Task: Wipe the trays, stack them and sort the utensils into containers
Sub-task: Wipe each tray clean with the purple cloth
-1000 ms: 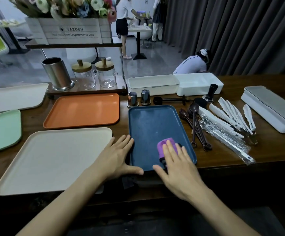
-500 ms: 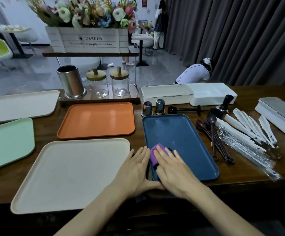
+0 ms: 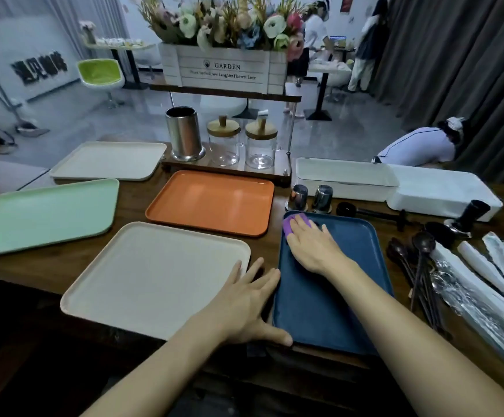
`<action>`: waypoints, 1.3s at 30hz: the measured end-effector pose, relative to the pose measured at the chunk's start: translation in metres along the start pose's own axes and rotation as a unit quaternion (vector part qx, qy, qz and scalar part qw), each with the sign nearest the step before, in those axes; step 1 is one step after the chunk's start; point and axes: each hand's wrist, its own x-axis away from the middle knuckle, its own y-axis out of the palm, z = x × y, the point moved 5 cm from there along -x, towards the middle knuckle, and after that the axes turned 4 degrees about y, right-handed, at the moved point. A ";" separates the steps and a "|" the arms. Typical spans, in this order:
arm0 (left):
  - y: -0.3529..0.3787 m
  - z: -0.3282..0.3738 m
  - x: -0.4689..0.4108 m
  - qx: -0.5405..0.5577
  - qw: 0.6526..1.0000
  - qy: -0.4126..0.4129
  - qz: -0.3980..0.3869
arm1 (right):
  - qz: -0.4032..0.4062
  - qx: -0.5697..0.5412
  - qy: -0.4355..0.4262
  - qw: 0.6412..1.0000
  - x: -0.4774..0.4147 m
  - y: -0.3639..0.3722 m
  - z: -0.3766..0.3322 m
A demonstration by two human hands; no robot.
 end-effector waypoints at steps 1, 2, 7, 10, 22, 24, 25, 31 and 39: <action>0.001 -0.001 0.000 0.003 1.000 -0.010 0.000 | 0.005 0.002 -0.014 1.000 0.006 0.000 -0.001; 0.003 -0.002 0.001 0.007 1.000 -0.022 -0.001 | 0.009 -0.002 -0.032 0.999 0.019 0.002 -0.002; 0.009 0.001 0.008 0.028 0.998 -0.063 0.014 | 0.007 -0.027 -0.147 0.989 0.123 0.019 -0.009; 0.010 0.000 0.007 0.032 0.997 -0.064 0.011 | -0.018 -0.039 -0.200 0.979 0.159 0.033 -0.008; 0.006 0.005 0.005 0.020 0.993 -0.102 -0.060 | 0.008 -0.032 -0.175 0.984 0.181 0.035 0.059; 0.007 0.006 0.005 0.024 0.992 -0.102 -0.063 | 0.015 -0.024 -0.139 0.990 0.186 0.031 0.079; 0.007 0.007 0.006 0.026 0.992 -0.102 -0.065 | 0.020 -0.021 -0.118 0.993 0.188 0.028 0.087; 0.008 0.014 0.008 0.009 0.990 -0.136 -0.028 | 0.056 -0.009 -0.054 0.997 0.187 0.018 0.100; 0.023 0.018 0.008 0.031 0.990 -0.127 0.043 | 0.072 0.011 -0.052 0.996 0.156 0.010 0.089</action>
